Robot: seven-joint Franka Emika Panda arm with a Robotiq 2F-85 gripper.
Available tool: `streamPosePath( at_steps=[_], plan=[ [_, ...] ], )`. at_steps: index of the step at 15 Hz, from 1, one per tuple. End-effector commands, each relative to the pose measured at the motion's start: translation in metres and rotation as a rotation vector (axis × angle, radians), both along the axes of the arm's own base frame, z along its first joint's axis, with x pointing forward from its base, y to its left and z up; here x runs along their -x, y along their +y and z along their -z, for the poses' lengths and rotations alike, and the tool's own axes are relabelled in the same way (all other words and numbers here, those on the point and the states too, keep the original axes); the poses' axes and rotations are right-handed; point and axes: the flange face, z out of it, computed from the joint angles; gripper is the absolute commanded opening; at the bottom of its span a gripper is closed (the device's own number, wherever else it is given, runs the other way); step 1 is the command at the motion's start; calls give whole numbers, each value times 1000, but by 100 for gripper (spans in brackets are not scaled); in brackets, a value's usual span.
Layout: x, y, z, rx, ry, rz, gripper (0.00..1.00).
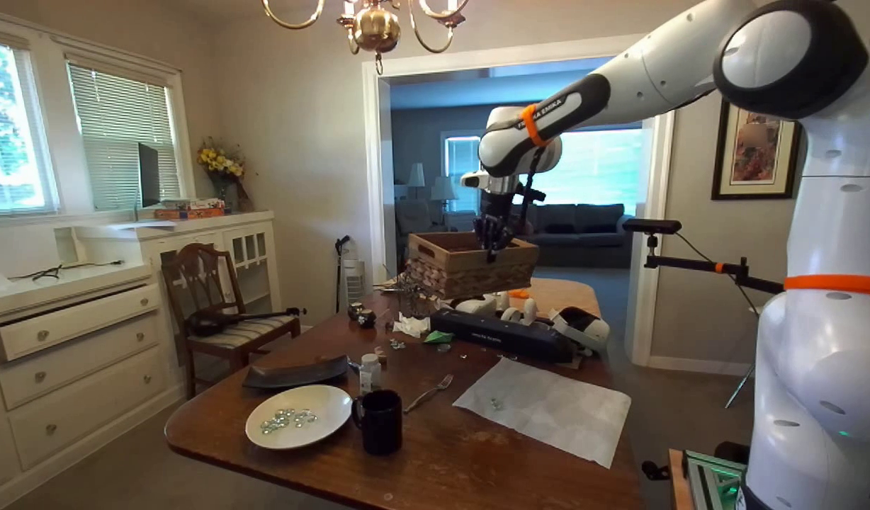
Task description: Move the brown box backwards
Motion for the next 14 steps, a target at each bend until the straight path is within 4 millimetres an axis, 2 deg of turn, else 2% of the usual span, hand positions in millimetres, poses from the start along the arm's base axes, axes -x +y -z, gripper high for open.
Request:
streamPosePath(
  at_steps=[1,2,3,4,6,9,10,12,14],
  plan=[
    [-56,-31,-4,154,60,-91,4],
    [-69,-37,-5,199,42,-108,4],
    [-39,-22,3,106,51,-66,4],
    [-48,-26,8,118,58,-68,15],
    [-50,-26,21,107,79,-69,15],
    [-47,-26,19,103,78,-67,15],
    [-47,-26,18,104,76,-67,4],
    [-56,-18,18,121,62,-128,4],
    [-78,0,25,131,57,-232,4]
  ],
)
